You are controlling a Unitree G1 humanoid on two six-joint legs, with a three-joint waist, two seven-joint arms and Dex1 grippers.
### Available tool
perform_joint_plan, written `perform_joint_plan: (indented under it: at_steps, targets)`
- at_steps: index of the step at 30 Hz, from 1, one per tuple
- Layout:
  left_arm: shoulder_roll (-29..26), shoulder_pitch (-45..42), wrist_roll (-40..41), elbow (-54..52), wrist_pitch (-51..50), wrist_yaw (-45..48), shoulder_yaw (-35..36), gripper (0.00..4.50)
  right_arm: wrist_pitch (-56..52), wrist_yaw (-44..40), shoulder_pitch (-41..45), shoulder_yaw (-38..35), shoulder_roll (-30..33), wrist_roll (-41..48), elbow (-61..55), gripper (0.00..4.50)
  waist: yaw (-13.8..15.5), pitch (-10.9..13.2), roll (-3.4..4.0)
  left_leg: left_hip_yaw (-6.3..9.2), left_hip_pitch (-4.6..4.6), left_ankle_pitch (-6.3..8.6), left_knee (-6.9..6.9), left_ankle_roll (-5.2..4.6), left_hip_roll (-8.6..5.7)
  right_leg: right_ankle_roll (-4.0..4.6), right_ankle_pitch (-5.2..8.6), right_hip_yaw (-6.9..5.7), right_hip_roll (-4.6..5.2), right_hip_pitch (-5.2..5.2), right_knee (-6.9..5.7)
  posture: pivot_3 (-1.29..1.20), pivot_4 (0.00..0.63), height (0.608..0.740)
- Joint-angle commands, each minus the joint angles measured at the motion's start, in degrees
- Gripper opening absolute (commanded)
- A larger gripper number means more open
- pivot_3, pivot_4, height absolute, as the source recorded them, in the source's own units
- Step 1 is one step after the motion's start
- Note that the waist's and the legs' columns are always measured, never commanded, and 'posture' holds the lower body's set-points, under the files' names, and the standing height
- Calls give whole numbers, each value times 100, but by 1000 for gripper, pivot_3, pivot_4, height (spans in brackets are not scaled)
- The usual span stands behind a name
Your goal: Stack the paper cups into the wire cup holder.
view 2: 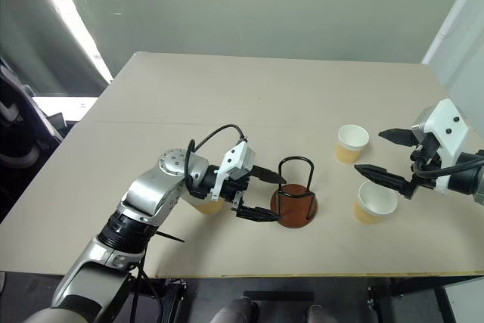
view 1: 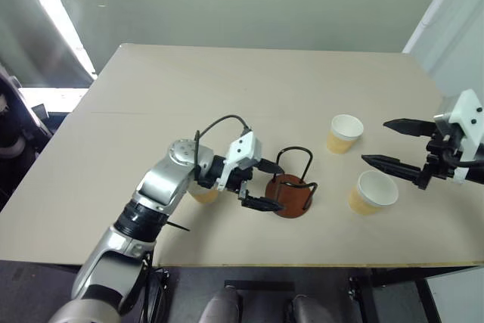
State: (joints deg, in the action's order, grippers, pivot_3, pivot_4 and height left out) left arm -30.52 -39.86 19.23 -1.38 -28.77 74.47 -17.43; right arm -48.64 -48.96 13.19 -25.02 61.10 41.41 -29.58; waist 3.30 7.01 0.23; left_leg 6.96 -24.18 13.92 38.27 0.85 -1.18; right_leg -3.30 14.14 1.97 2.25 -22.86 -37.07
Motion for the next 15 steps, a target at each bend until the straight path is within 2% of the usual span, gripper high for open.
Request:
perform_joint_plan:
  at_steps: [1,15]
  targets:
    - [-149,-35,-15,-244,194,-21,194,4484,196,-4,162,59,31,-52,31,4500,-1,0,0,0,1,0,0,0,0,0,0,0,0,0,0,0,150,740]
    - [-739,-250,604,-545,-273,-226,1149,4484,1485,-393,1682,2006,-52,-1542,1525,4500,-25,0,0,2,5,-2,-2,-3,1,0,0,0,1,2,-2,0,150,740]
